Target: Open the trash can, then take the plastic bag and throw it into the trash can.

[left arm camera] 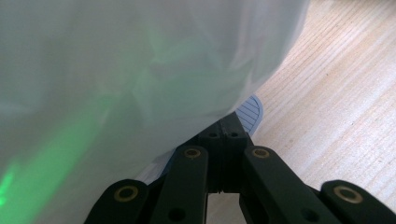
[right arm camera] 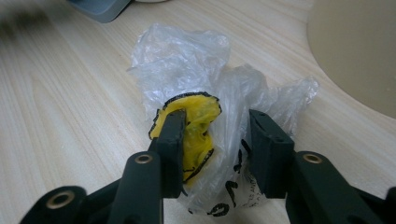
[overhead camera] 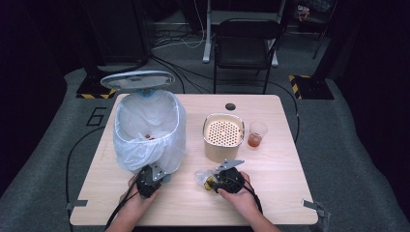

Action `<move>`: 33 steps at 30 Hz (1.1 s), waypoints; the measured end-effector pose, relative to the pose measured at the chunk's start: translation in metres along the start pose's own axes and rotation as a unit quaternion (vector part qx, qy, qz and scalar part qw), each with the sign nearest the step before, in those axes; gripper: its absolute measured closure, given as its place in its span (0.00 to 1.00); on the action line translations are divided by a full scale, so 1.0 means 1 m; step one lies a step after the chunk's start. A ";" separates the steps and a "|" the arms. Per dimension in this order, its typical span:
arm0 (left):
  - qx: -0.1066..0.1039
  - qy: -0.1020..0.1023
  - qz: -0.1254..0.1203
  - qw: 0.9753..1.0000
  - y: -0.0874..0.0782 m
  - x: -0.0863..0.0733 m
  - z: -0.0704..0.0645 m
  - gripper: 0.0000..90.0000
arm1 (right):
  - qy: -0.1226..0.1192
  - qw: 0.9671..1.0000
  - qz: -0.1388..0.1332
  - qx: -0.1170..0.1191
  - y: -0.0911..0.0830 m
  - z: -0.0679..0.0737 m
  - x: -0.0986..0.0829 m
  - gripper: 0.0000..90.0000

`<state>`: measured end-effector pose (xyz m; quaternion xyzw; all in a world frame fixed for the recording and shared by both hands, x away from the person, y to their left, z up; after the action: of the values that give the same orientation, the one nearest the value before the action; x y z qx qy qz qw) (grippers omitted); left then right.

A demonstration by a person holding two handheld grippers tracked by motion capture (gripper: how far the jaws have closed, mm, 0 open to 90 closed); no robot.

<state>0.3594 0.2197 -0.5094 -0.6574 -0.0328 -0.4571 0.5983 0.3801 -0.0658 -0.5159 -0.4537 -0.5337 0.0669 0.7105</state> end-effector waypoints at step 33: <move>-0.015 -0.010 0.003 1.000 0.001 0.001 0.004 1.00 | -0.056 0.997 -0.049 0.024 -0.090 -0.008 0.076 0.71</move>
<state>0.3624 0.2220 -0.5086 -0.6708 -0.0303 -0.4494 0.5892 0.3837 -0.0792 -0.3987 -0.4051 -0.5929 0.0700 0.6924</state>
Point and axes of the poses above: each handheld gripper's, and its own axes: y roughly forward along the jaws, x roughly out of its top, z roughly to its left, the point moved 1 cm from there along y, roughly forward along the jaws, and after that the axes turned 9 degrees about -y, right-handed, at the moved point
